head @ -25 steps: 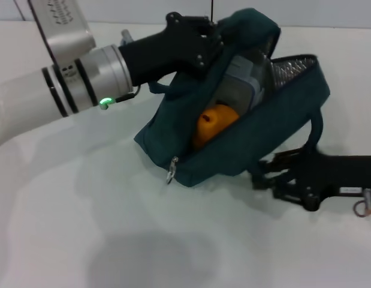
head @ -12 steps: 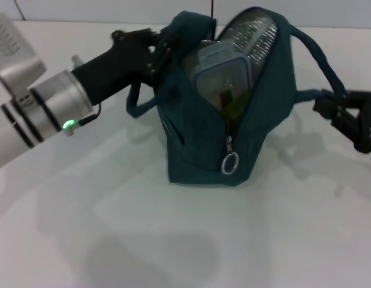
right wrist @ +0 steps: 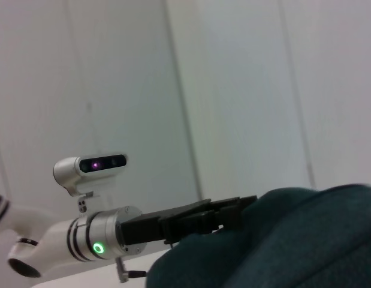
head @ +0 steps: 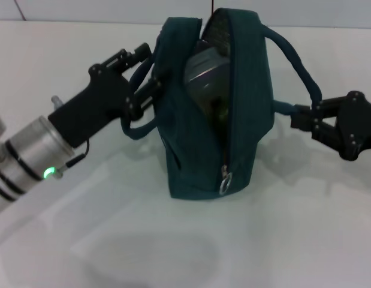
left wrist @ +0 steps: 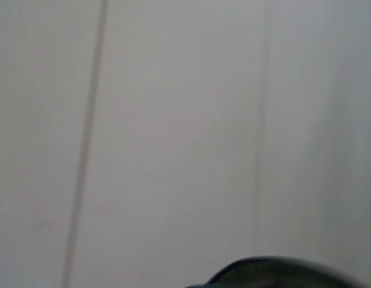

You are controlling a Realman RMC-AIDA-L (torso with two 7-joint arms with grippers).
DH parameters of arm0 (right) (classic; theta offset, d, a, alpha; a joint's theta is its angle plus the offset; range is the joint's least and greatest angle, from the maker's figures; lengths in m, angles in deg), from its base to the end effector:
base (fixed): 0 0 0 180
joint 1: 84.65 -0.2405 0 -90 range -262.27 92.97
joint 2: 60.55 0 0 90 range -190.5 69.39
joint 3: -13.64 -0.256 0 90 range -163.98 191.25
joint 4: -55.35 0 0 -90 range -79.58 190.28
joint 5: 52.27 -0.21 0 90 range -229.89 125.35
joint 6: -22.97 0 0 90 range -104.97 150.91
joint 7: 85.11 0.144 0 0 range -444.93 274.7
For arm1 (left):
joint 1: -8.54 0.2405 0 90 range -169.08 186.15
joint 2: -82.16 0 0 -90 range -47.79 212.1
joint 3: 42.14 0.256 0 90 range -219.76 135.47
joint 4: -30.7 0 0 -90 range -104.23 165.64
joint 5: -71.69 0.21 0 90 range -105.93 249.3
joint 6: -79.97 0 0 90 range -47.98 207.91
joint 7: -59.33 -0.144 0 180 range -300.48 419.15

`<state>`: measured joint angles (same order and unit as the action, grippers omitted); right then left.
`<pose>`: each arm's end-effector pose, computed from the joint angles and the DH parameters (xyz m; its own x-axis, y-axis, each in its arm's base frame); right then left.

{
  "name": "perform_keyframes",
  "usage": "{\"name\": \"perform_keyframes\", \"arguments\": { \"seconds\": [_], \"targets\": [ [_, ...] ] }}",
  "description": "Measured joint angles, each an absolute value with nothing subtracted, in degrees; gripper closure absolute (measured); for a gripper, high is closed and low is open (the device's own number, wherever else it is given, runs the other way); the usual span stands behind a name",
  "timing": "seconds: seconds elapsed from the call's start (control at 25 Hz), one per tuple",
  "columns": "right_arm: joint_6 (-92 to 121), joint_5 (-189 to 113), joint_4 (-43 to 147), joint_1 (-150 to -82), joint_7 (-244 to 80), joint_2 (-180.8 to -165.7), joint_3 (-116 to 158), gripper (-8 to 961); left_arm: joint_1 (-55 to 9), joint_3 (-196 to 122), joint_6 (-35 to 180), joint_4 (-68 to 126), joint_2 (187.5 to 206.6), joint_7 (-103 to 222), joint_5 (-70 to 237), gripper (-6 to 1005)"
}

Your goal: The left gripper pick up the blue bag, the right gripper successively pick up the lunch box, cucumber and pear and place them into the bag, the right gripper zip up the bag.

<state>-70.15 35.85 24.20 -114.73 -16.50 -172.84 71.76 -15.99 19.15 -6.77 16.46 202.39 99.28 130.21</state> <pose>0.2361 0.3310 0.0189 0.7606 -0.1249 -0.6371 -0.2640 -0.9560 -0.1278 -0.2610 0.3058 -0.0260 0.5667 -0.0646 0.8214 0.5137 -0.7517 -0.4135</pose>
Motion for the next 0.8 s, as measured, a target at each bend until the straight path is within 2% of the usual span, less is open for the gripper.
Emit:
{"name": "perform_keyframes", "arguments": {
  "seconds": [0.16, 0.48, 0.72, 0.8],
  "targets": [
    [-71.6, 36.6, 24.3, -115.4, -16.2, -172.84, 72.6, 877, -15.7, 19.2, -13.0, 20.0, 202.53, 94.7, 130.5, 455],
    [-71.5, 37.7, 23.8, -115.9, -12.4, -172.34, 73.1, 876, -15.4, 19.4, -16.2, 23.0, 202.56, 90.1, 130.7, 454],
    [-73.2, 37.5, 23.0, -114.2, -11.5, -172.40, 71.7, 828, -14.7, 19.8, -17.4, 23.4, 202.52, 87.5, 131.5, 454],
    [-74.9, 37.4, 21.9, -113.1, -11.7, -172.77, 70.2, 744, -14.3, 20.1, -17.6, 23.5, 202.54, 86.7, 131.6, 454]
  ]
}}
